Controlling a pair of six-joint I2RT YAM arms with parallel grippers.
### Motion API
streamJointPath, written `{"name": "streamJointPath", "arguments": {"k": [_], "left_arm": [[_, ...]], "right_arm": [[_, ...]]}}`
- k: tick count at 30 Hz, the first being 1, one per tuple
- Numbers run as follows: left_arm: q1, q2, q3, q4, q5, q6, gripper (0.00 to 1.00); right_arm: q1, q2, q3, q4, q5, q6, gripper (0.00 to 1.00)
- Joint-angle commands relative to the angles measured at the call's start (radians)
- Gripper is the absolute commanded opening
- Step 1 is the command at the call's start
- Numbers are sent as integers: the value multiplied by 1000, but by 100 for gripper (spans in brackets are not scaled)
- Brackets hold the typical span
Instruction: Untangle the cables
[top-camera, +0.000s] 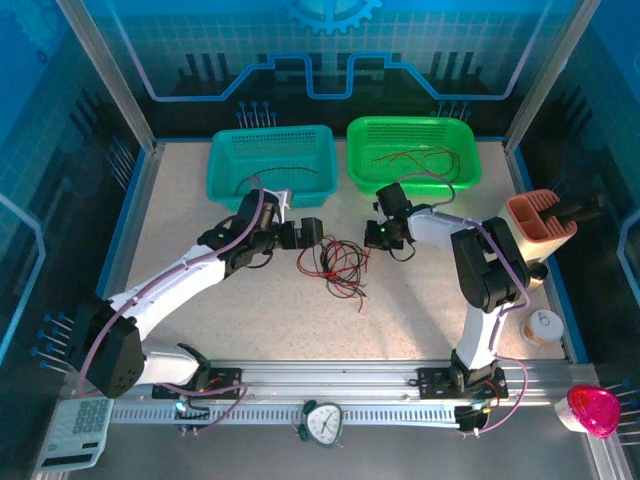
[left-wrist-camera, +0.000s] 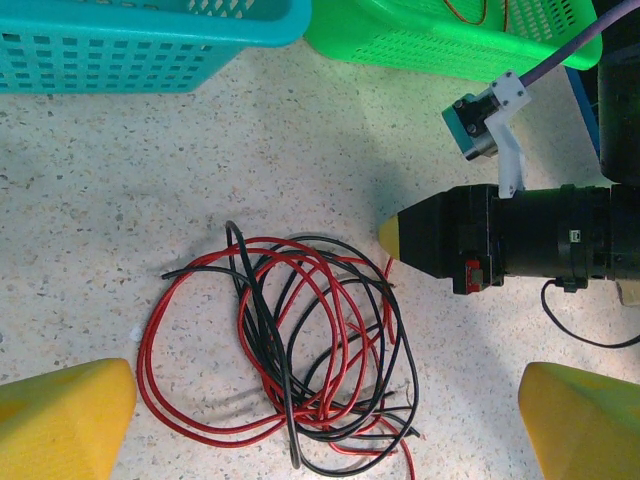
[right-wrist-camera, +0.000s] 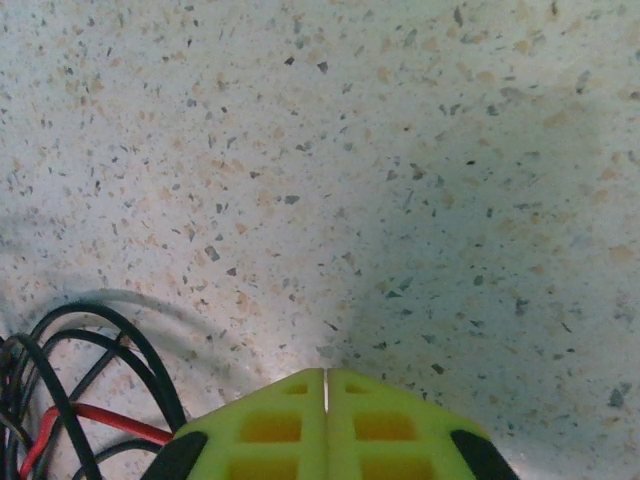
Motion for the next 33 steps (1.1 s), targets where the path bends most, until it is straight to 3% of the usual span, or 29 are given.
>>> {"name": "streamJointPath", "arguments": {"k": [1, 8, 20, 28, 33], "left_arm": [[-7, -7, 36, 6, 18, 0, 99], [-7, -27, 65, -15, 12, 37, 99], [-5, -126, 49, 73, 71, 156, 99], [-5, -172, 25, 178, 136, 176, 99], [-5, -163, 71, 212, 148, 175, 91]], "right_arm": [[16, -21, 34, -28, -11, -17, 0], [50, -179, 75, -68, -19, -38, 0], [156, -346, 403, -148, -55, -77, 0], [187, -379, 494, -2, -197, 4, 0], [218, -383, 548, 13, -219, 7, 0]]}}
